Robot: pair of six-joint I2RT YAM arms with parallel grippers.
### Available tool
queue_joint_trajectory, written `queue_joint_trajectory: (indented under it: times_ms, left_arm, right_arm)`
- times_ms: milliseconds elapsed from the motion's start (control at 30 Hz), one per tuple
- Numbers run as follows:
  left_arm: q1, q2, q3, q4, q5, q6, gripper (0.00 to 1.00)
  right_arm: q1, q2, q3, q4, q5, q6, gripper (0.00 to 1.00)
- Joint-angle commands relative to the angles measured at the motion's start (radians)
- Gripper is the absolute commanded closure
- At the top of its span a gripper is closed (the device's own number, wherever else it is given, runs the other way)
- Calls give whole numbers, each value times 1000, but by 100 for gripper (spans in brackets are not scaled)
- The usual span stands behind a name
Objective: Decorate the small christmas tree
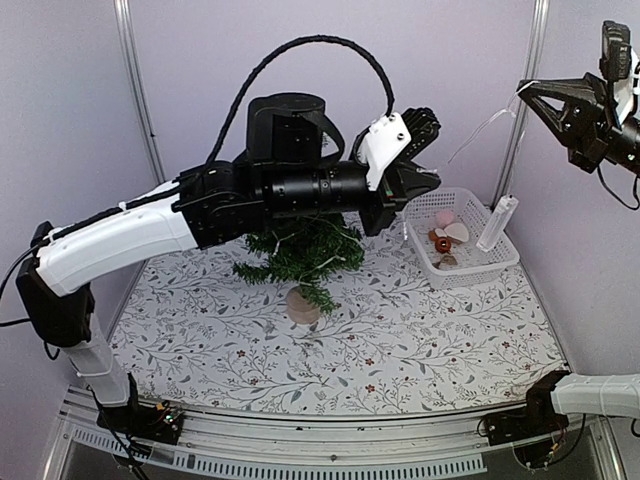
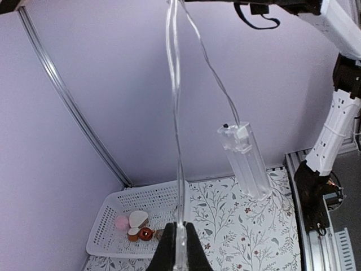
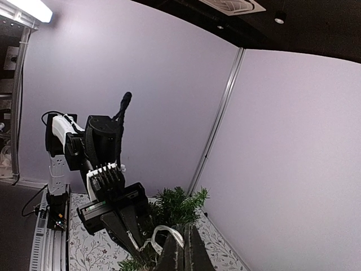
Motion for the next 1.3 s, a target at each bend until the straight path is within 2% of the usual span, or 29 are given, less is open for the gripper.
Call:
queue_joint_trajectory:
  times_ms: [0,167,400,533,767,1000,1133,1267]
  left_arm:
    - [-17,-137,-130,7,45,-37,100]
    - [-34,-252,-248,4,46,-88,100]
    - [-66,-327,-344,-30,54,-163,100]
    - [-72,-406,-452,23,20,-244,100]
    - [-71,-578,-698,174,-285,-342,100]
    - [-66,-656,-841,264,-510,-453,100]
    - [-51,-719,-910,295,-641,-508,100]
    - [-23,-754,-943,304,-693,-537,100]
  right_arm:
    - [12,12,-29,33,-16,12,100]
    - [46,41,-36,61,-29,26,100]
    - [132,99,-21,69,-18,16,100]
    - [189,143,-21,93,4,12,100]
    - [264,221,21,98,129,-61,100]
    - [333,323,139,118,323,-199,100]
    - [382,397,206,130,472,-352,100]
    - [412,456,223,217,595,-485,100]
